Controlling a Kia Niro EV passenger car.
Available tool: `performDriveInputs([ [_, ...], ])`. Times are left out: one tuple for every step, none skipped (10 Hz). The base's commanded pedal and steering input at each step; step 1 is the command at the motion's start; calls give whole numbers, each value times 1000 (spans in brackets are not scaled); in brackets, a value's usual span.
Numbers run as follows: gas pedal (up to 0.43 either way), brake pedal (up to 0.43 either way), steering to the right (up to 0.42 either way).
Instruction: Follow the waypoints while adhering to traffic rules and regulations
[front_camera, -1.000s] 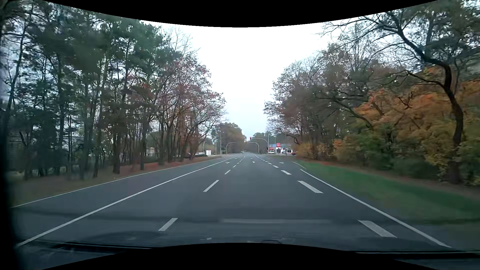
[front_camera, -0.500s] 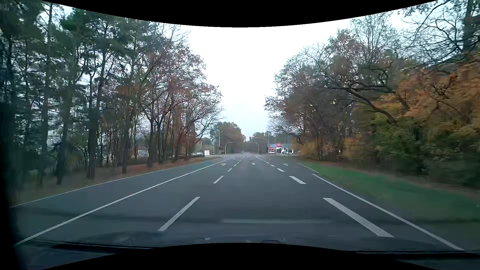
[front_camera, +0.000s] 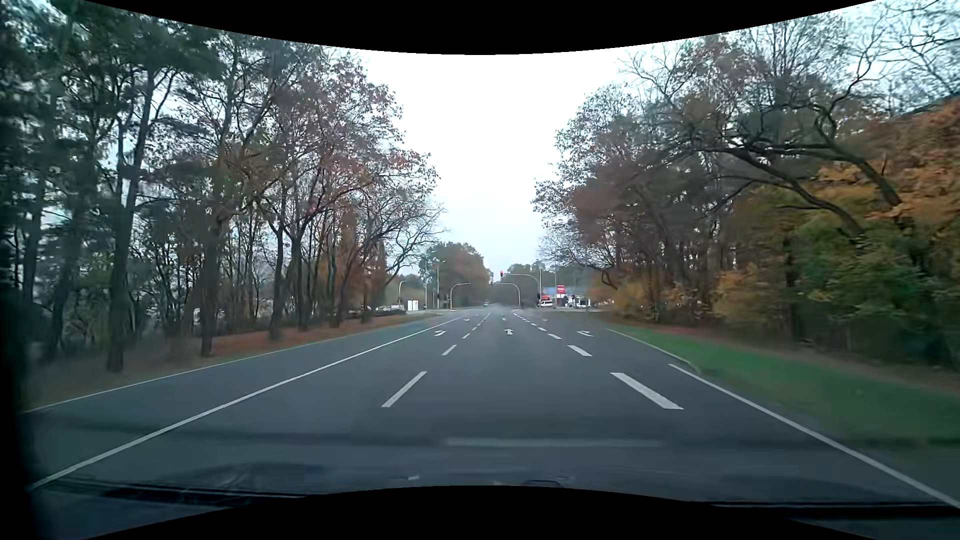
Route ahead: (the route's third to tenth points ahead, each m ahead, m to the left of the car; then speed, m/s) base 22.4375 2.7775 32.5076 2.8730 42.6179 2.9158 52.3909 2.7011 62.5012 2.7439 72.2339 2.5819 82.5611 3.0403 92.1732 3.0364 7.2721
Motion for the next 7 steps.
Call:
performDriveInputs([
  [47, 0, -5],
  [47, 0, -2],
  [47, 0, 3],
  [47, 0, 4],
  [59, 0, 3],
  [59, 0, 3],
  [59, 0, 4],
])
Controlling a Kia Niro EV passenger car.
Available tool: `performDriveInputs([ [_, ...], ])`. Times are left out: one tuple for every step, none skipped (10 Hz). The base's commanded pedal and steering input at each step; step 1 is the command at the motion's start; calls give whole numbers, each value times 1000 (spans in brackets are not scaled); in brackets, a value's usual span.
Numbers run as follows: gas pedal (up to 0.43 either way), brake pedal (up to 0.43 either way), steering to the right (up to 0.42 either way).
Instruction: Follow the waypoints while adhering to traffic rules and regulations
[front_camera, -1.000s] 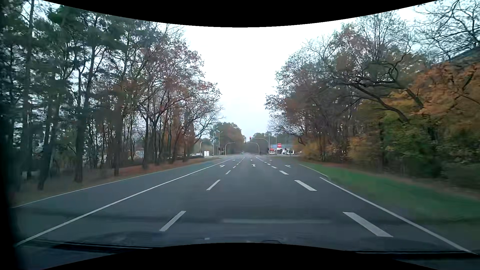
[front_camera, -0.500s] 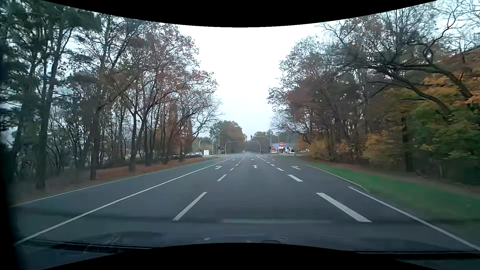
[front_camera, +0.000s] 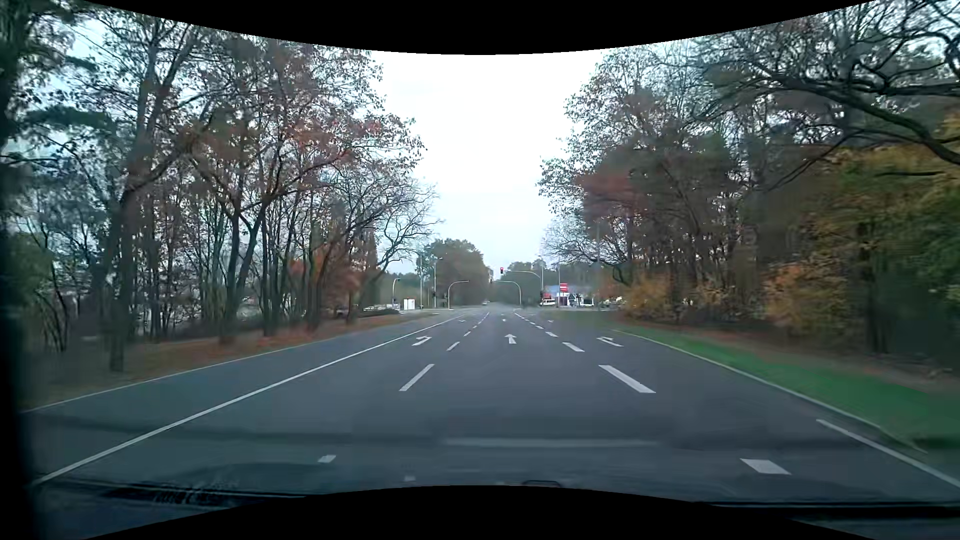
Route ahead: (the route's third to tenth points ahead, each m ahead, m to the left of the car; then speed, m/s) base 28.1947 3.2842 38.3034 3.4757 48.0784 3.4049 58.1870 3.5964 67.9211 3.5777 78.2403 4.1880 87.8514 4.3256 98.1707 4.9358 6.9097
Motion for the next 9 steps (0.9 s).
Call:
performDriveInputs([
  [59, 0, 3],
  [59, 0, 3],
  [67, 0, 3],
  [67, 0, 3],
  [67, 0, 4],
  [79, 0, 3],
  [79, 0, 2],
  [79, 0, 2],
  [79, 0, 1],
])
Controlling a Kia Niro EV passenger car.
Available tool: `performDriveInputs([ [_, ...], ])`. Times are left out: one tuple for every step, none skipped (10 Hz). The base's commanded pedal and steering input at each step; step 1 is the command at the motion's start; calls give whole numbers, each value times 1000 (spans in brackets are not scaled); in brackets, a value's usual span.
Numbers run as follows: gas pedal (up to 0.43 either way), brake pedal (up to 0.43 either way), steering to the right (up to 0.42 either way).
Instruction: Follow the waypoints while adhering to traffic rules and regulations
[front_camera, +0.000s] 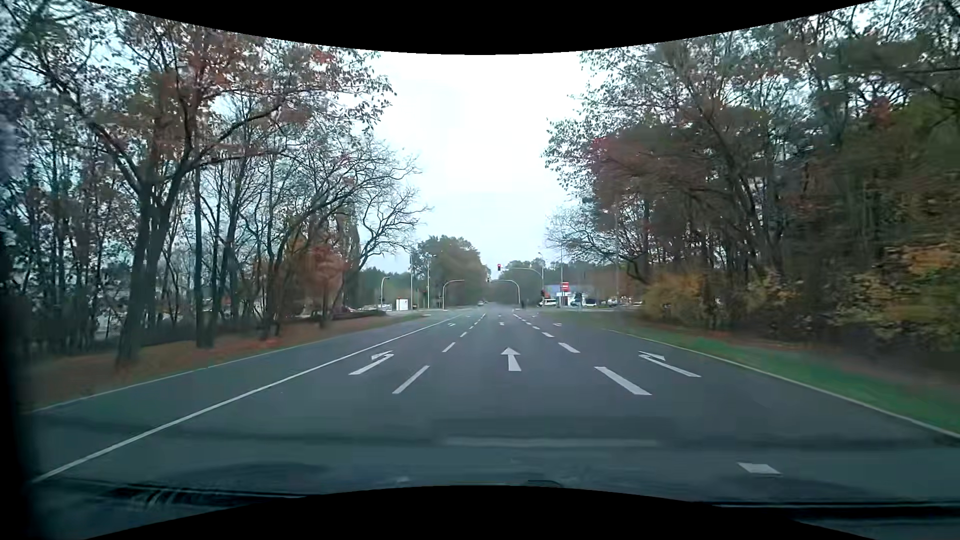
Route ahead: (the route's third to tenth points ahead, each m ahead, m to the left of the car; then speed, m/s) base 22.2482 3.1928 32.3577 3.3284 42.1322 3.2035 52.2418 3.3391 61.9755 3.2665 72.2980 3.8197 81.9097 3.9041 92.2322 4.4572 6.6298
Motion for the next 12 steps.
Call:
performDriveInputs([
  [87, 0, 1],
  [98, 0, -1],
  [98, 0, -3],
  [110, 0, -5],
  [110, 0, -5],
  [118, 0, -6],
  [130, 0, -8],
  [130, 0, -8],
  [130, 0, -9],
  [130, 0, -10],
  [118, 0, -10],
  [110, 0, -9],
])
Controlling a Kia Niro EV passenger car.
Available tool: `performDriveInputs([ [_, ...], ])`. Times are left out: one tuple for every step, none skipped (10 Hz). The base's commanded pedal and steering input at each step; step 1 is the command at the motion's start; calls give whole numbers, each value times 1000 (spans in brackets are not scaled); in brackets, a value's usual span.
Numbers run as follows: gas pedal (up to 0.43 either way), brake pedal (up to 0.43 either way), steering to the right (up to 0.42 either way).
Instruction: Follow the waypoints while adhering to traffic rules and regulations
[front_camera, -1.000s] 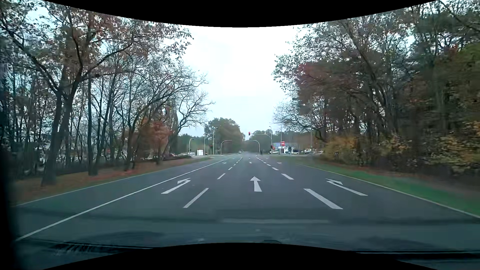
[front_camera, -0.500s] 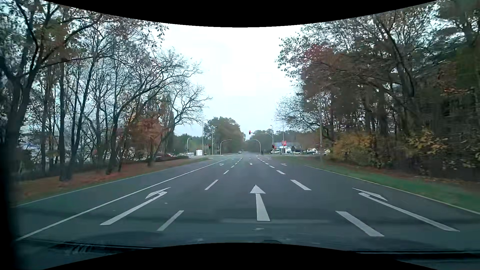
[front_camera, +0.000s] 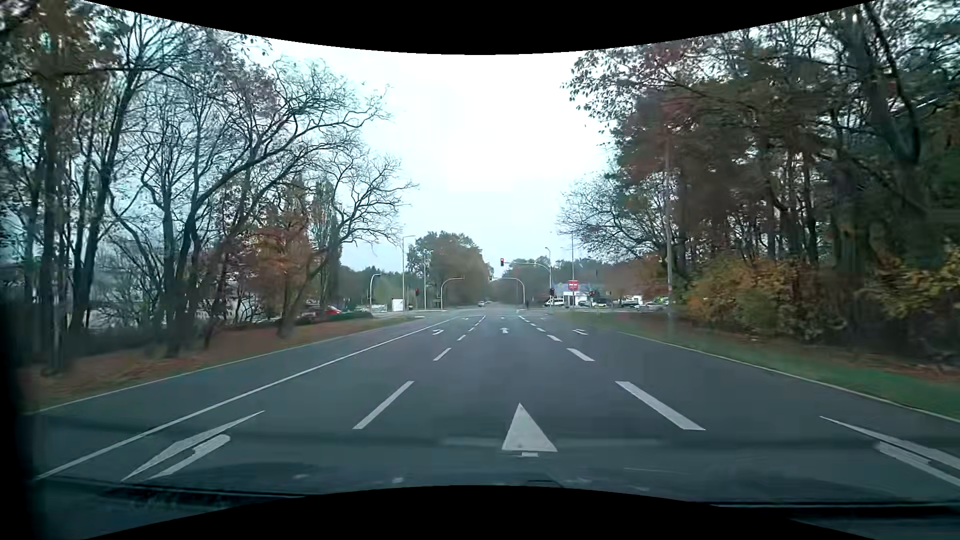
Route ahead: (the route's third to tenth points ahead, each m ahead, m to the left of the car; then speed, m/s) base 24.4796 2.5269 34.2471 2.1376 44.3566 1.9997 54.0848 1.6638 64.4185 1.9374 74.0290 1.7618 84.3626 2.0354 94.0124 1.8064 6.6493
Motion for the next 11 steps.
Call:
performDriveInputs([
  [87, 0, -7],
  [79, 0, -5],
  [67, 0, -5],
  [67, 0, -4],
  [59, 0, -1],
  [59, 0, 0],
  [47, 0, 0],
  [47, 0, 0],
  [47, 0, 1],
  [47, 0, 1],
  [39, 0, 1],
])
